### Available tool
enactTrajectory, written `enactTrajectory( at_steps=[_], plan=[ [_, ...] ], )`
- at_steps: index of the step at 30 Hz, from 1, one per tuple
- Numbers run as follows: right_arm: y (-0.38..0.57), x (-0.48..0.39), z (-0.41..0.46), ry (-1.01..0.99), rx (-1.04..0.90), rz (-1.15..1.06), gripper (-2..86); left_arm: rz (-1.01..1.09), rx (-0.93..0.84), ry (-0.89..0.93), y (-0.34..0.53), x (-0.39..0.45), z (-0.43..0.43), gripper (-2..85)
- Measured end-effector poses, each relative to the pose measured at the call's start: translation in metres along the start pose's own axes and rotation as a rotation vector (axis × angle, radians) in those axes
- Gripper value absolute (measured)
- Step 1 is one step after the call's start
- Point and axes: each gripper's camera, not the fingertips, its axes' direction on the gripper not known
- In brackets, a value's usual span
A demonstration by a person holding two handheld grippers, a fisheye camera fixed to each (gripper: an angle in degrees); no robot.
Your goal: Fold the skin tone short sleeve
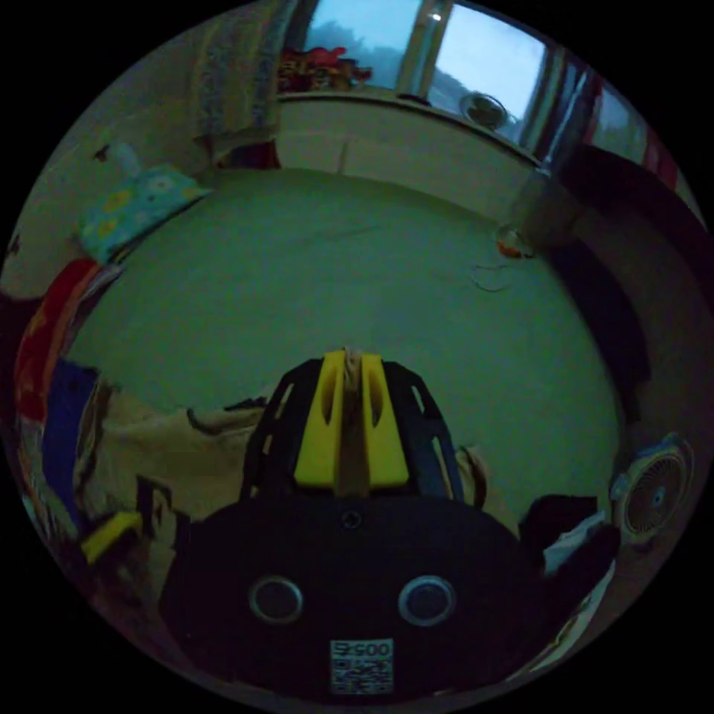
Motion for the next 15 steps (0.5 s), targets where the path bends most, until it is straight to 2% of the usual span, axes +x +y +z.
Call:
enactTrajectory(
  at_steps=[4,7,8,12,15],
  plan=[
    [-0.024,-0.011,0.037,0.076,-0.197,0.082,5.2,-0.014,0.013,0.019,0.001,-0.010,-0.005,-0.6],
    [-0.032,-0.032,0.031,0.136,-0.129,0.042,7.8,-0.028,0.014,0.042,0.002,-0.018,-0.007,-0.6],
    [-0.034,-0.038,0.028,0.119,-0.103,0.019,8.2,-0.027,0.015,0.056,0.003,-0.020,-0.008,-0.6],
    [-0.044,-0.106,0.008,-0.154,-0.018,-0.247,11.1,-0.014,0.015,0.052,0.005,-0.026,-0.012,-0.6],
    [-0.052,-0.166,0.004,-0.211,-0.004,-0.390,11.9,-0.017,0.014,0.049,0.007,-0.033,-0.015,-0.5]
  ],
)
